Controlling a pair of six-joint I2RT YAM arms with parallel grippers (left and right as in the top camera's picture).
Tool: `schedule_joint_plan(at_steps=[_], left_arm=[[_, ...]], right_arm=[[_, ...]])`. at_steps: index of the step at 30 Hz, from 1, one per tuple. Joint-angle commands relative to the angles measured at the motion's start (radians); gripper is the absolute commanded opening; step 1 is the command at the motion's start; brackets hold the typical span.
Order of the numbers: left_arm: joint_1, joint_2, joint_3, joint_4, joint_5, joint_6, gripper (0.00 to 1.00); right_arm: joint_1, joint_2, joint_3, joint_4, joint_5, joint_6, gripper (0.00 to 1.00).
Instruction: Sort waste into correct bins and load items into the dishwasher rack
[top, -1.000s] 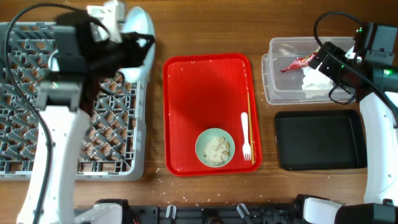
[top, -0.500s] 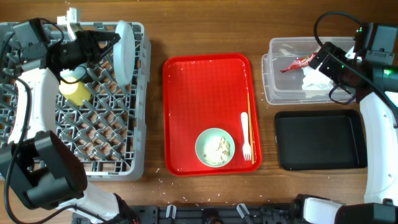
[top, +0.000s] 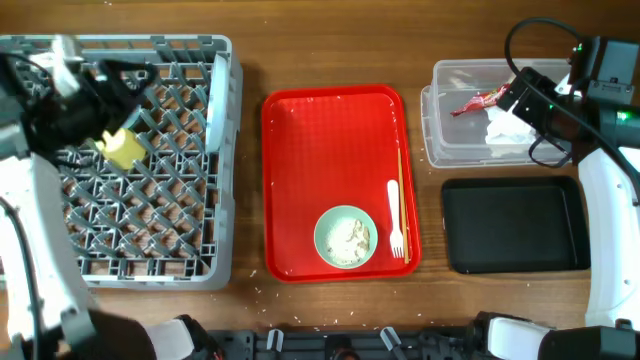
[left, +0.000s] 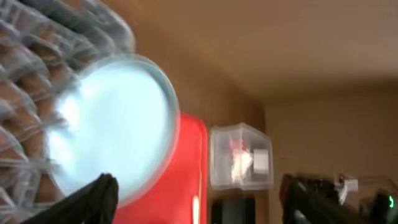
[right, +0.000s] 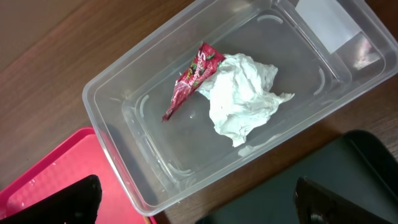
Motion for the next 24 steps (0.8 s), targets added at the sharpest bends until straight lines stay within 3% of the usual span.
schedule_joint_plan(at_steps=[1,2,4,5,6,7,9,11,13,16,18,21,24], left_arm=[[-0.193,-0.113,0.002,-0.144,-0.026,0.137,0.94],[-0.280,-0.118,0.002,-0.178,-0.036,0.137,1.00],[-0.498,-0.103,0.002,-0.222,-0.039,0.138,1.00],[-0.603,-0.089,0.000,-0.218,-0.074,0.139,0.96],[-0.707,-0.073,0.000,-0.204,-0.161,0.138,0.77],[-0.766,-0.063,0.000,-0.202,-0.228,0.137,0.69],[-0.935,-0.015,0.000,-0.201,-0.407,0.120,0.67],[-1.081,0.059,0.000,-0.163,-0.473,0.103,0.63],[-1.165,0.128,0.000,-0.085,-0.490,0.068,0.60],[-1.272,0.257,0.000,0.077,-0.863,-0.227,0.52],[-1.324,0.331,0.000,0.138,-1.085,-0.351,0.54],[-1.374,0.423,0.000,0.239,-1.151,-0.464,0.46],[-1.397,0.470,0.000,0.276,-1.195,-0.473,0.48]], right_arm=[[0.002,0.001,0.016,0.001,0.010,0.012,1.00],[0.002,0.001,0.016,0.001,0.010,0.012,1.00],[0.002,0.001,0.016,0.001,0.010,0.012,1.00],[0.002,0.001,0.016,0.001,0.010,0.012,1.00],[0.002,0.001,0.016,0.001,0.010,0.012,1.00],[0.002,0.001,0.016,0.001,0.010,0.011,0.99],[0.002,0.001,0.016,0.001,0.010,0.011,1.00],[0.002,0.001,0.016,0.001,0.010,0.011,1.00],[0.002,0.001,0.016,0.001,0.010,0.011,1.00],[0.002,0.001,0.016,0.001,0.010,0.011,1.00],[0.002,0.001,0.016,0.001,0.010,0.012,1.00],[0.002,0.001,0.016,0.001,0.010,0.012,1.00],[0.002,0.001,0.016,0.001,0.010,0.012,1.00]])
